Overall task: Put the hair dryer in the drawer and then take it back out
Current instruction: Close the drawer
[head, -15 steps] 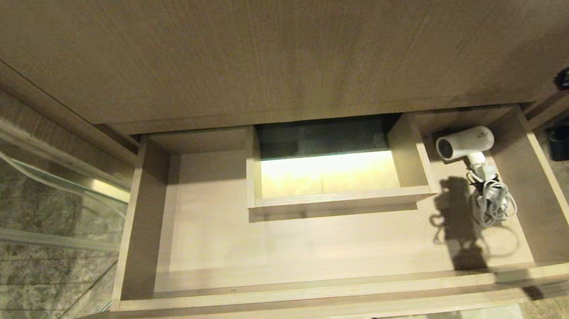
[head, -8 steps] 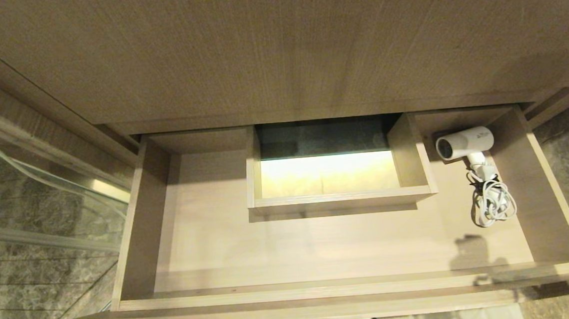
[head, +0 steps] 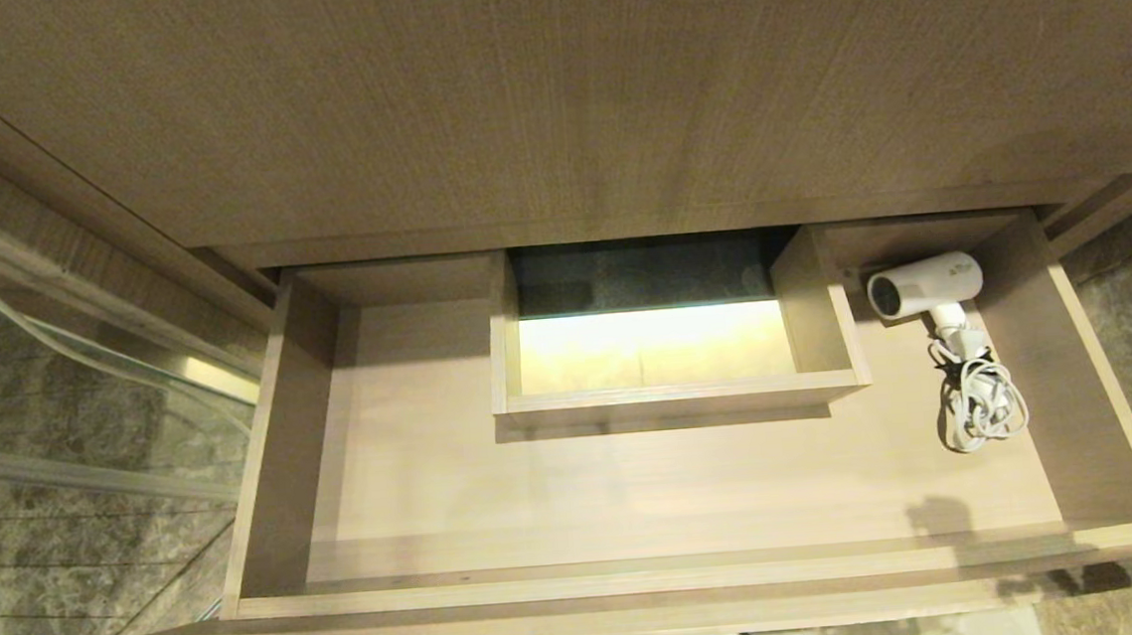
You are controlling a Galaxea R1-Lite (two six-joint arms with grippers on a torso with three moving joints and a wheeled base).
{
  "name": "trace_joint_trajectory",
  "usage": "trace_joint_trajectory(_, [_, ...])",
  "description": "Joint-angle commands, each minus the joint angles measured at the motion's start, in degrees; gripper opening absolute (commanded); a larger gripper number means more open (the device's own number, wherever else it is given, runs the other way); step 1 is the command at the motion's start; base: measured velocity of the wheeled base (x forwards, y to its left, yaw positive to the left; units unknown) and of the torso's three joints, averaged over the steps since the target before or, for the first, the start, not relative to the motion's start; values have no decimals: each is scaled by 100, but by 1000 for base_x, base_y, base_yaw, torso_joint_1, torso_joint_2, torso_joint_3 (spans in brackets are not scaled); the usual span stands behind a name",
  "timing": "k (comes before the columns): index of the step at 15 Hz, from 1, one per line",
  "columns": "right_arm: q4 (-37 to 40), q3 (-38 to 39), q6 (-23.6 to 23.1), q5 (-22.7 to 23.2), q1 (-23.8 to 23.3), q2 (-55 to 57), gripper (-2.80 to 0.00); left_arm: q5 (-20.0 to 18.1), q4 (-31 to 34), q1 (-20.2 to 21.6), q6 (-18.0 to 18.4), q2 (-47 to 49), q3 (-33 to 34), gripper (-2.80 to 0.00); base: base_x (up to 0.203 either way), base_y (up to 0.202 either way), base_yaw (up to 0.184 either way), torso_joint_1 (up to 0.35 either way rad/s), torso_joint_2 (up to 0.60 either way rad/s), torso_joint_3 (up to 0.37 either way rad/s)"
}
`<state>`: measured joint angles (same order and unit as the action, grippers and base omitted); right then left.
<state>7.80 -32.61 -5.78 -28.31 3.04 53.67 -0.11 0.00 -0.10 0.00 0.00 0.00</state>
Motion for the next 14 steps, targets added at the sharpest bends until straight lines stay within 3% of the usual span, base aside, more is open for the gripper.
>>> trace_joint_trajectory(1, [605, 208, -19, 292, 292, -463, -280, 2, 0, 1, 0, 0, 9, -280, 0, 0, 0, 0, 0, 0])
trace_joint_trajectory(4, [1723, 765, 130, 357, 336, -461, -280, 2, 0, 1, 0, 0, 1, -280, 0, 0, 0, 0, 0, 0])
trace_joint_trajectory(11, [1677, 1007, 812, 189, 306, 1313, -280, 2, 0, 1, 0, 0, 9, -280, 0, 0, 0, 0, 0, 0])
trace_joint_trajectory(14, [1582, 1053, 939, -172, 95, 2070, -280, 2, 0, 1, 0, 0, 9, -280, 0, 0, 0, 0, 0, 0])
